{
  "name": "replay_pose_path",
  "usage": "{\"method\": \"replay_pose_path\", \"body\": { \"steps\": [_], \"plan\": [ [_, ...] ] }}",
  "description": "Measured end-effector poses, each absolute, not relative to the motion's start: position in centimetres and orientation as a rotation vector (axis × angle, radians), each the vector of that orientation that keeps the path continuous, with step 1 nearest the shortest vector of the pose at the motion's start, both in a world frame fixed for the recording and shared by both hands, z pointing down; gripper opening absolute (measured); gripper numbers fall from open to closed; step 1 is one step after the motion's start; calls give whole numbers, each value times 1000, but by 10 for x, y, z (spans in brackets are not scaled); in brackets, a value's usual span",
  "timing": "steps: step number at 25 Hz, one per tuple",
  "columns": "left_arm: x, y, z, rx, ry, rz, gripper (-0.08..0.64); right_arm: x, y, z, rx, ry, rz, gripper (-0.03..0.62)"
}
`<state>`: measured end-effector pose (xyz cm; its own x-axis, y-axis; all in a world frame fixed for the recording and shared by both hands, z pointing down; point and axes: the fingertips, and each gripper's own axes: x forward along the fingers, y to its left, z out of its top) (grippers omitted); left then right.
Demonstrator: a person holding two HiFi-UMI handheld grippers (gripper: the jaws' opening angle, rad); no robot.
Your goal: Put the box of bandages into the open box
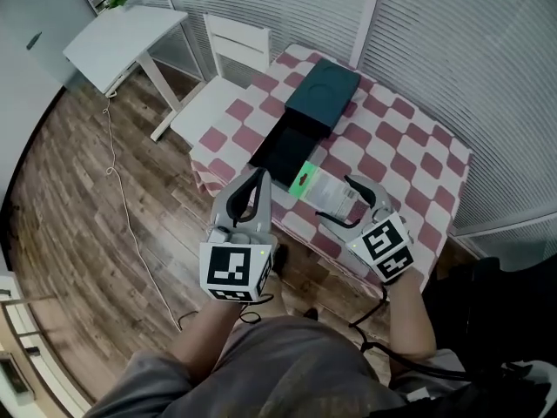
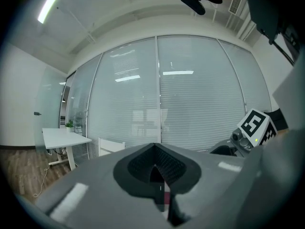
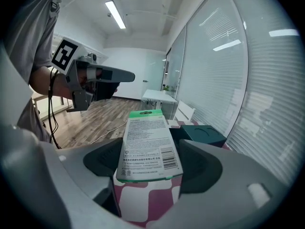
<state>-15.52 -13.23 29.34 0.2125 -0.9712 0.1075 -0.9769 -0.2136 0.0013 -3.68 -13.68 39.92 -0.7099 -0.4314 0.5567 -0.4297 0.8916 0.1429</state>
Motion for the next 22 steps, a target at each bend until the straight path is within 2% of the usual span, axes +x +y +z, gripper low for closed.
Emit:
{"method": "replay_pose_path", "body": {
  "steps": [12,22],
  "plan": [
    [-233,-231,329,2343,-1851,166,0,-98,-216,453,500,-2324,56,396],
    [-255,-284,366,2302,-1789,209,0,-115,-247,496,335,-2231,91,397]
  ]
}}
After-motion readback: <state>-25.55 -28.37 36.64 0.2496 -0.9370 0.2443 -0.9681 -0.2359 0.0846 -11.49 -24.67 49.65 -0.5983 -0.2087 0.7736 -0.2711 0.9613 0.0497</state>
